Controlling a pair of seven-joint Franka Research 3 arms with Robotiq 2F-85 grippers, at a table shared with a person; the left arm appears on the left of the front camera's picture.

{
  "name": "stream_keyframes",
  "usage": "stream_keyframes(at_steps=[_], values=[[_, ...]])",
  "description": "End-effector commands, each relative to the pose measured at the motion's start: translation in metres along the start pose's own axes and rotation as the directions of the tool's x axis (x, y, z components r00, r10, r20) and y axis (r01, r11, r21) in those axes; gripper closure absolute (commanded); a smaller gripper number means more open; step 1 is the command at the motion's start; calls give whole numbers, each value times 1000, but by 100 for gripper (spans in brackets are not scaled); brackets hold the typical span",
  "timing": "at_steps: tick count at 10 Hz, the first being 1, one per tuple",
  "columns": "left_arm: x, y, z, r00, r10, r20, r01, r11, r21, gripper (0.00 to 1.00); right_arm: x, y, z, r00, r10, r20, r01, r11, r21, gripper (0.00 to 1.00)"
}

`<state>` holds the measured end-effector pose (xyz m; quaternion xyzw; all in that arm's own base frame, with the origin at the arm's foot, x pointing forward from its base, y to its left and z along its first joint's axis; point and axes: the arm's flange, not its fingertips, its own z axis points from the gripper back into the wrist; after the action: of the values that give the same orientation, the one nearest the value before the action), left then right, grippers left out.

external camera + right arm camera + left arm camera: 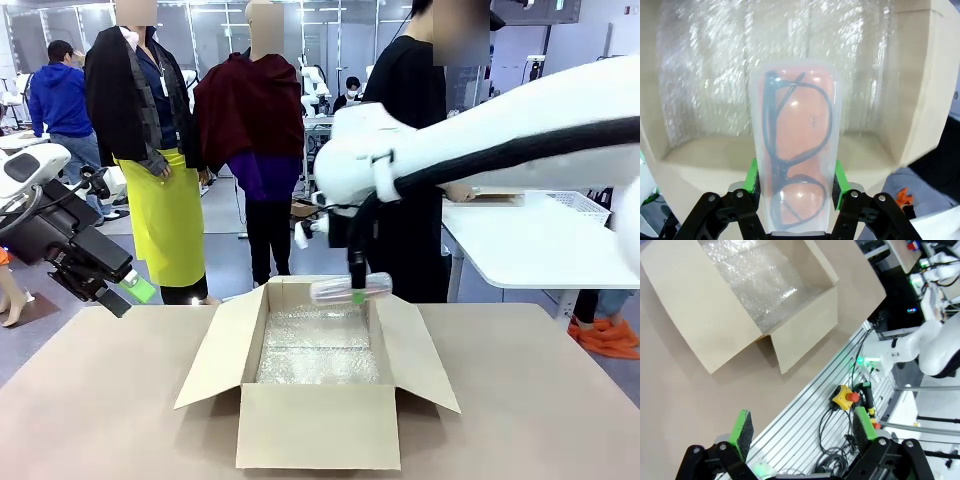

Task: Pack the glasses set securely to prepare it for shipping.
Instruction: Place the Glasses case inside the Package Box.

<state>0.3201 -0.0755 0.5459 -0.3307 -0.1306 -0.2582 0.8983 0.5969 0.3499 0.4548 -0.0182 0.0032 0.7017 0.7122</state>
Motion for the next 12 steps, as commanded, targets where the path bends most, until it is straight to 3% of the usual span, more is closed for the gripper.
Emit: stream_keyframes(at_steps=[1,6,8,9,10,12], values=[[0,0,2,1000,-20,5,20,999,-29,0,23,-27,-4,1000,-1,-17,1,1000,0,64],[0,0,2,1000,-20,5,20,999,-29,0,38,-43,-94,998,-27,52,25,999,42,64],[0,0,2,1000,-20,5,20,999,-29,0,34,-48,-112,997,-35,70,34,999,17,64],[0,0,2,1000,-20,5,20,999,-29,0,31,-48,-114,997,-37,66,35,999,32,22],[0,0,2,1000,-20,5,20,999,-29,0,28,-46,-111,998,-25,66,23,999,36,6],[0,0,2,1000,-20,5,20,999,-29,0,30,-37,-106,996,-23,83,20,999,38,0]])
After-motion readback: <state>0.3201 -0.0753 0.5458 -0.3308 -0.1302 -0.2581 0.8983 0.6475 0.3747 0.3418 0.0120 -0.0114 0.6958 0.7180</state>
